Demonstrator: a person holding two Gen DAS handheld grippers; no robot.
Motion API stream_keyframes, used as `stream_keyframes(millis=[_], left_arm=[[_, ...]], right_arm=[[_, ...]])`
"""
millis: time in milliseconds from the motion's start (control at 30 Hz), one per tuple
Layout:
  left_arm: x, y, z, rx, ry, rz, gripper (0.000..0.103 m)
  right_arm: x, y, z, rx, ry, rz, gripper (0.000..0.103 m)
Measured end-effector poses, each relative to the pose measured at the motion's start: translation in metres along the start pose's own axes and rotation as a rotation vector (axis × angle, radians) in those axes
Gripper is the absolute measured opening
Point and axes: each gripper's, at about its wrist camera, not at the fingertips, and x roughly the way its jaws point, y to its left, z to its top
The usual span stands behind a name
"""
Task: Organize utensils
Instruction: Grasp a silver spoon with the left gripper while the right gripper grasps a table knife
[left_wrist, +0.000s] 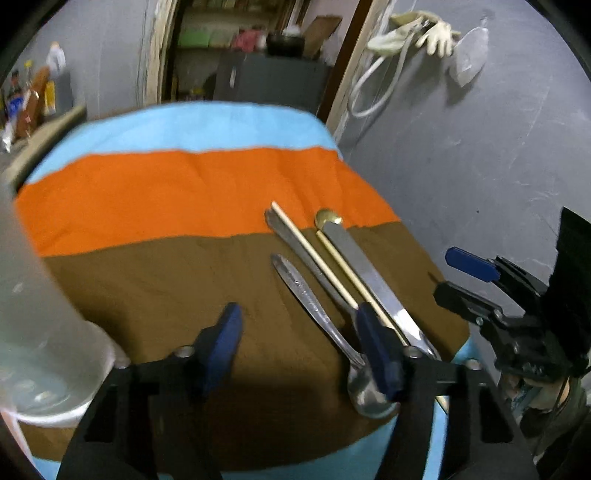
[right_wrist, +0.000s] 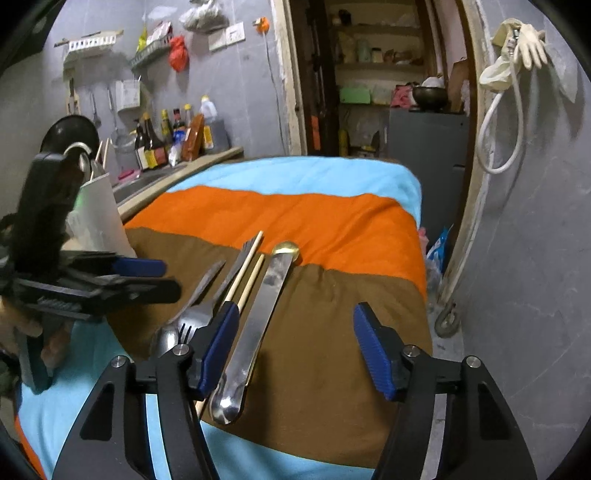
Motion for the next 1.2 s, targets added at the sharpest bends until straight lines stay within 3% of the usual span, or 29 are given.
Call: stream_keyframes(millis=[67, 333, 400, 467, 533, 700, 767, 833, 900, 1200], left_arm=[[0.008, 0.003, 0.003, -0.011, 0.026, 0.010, 0.047], [0.021, -0.011, 0.009, 0.091, 0.076, 0.093, 0.046], [0.023, -0.017, 0.007, 0.135, 0.078, 0.129, 0.042], [0.025, -0.020, 0.006, 0.171, 0.077, 0.141, 0.029], [0.031, -0.020, 0.007, 0.178, 0.082, 0.137, 0.023], [0.030, -0.012, 0.006, 0.173, 0.082, 0.112, 0.017], [0.030, -0.008, 0.006, 0.162, 0.083, 0.101, 0.015], [0.028, -0.007, 0.006, 0.158, 0.085, 0.096, 0.014], [0.025, -0.007, 0.005, 0.155, 0.086, 0.094, 0.013], [0.013, -0.001, -0.001, 0.128, 0.094, 0.077, 0.009]], right_arm=[[0.002, 0.000, 0.000, -0.002, 0.013, 0.004, 0.062], [0.014, 0.005, 0.000, -0.027, 0.074, 0.004, 0.056], [0.017, 0.009, 0.000, -0.049, 0.093, 0.000, 0.054], [0.020, 0.014, 0.000, -0.074, 0.114, -0.004, 0.053], [0.026, 0.020, -0.002, -0.101, 0.143, -0.008, 0.051], [0.035, 0.031, -0.005, -0.165, 0.184, -0.043, 0.050], [0.034, 0.035, -0.005, -0.183, 0.181, -0.050, 0.042], [0.032, 0.037, -0.006, -0.197, 0.173, -0.072, 0.022], [0.032, 0.036, -0.006, -0.195, 0.169, -0.077, 0.016], [0.021, 0.016, -0.013, -0.121, 0.131, -0.084, 0.013]])
